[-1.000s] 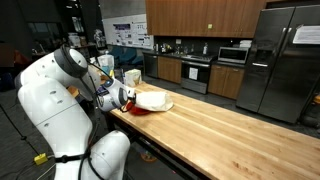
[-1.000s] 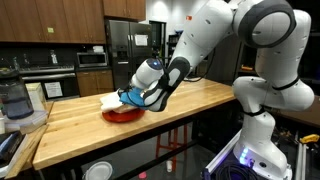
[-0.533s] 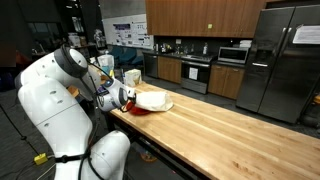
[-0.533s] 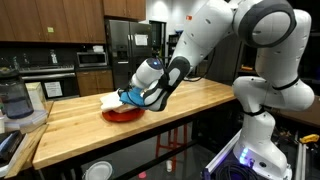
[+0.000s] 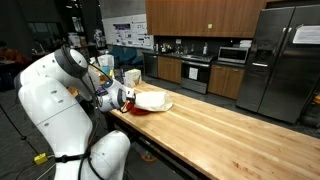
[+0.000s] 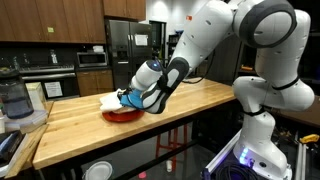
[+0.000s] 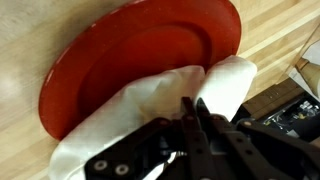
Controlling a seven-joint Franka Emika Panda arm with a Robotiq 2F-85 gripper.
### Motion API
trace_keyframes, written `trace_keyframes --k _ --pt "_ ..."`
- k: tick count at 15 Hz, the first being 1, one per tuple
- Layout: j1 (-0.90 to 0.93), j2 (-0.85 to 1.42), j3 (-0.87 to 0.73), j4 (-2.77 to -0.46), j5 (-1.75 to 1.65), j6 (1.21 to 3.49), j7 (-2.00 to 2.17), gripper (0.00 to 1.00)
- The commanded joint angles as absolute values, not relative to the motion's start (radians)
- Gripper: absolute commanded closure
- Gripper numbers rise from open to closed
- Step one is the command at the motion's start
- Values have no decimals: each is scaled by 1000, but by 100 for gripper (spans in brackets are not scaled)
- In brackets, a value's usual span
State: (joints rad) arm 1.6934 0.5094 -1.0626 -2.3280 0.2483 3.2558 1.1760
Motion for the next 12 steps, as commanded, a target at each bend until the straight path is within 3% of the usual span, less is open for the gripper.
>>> trace_keyframes --k 1,8,12 --pt "1679 482 -1041 -2335 235 3234 1129 99" --pt "1701 532 -1125 -2325 256 3107 1149 99" --pt "1669 683 -1189 -2293 310 3108 1216 99"
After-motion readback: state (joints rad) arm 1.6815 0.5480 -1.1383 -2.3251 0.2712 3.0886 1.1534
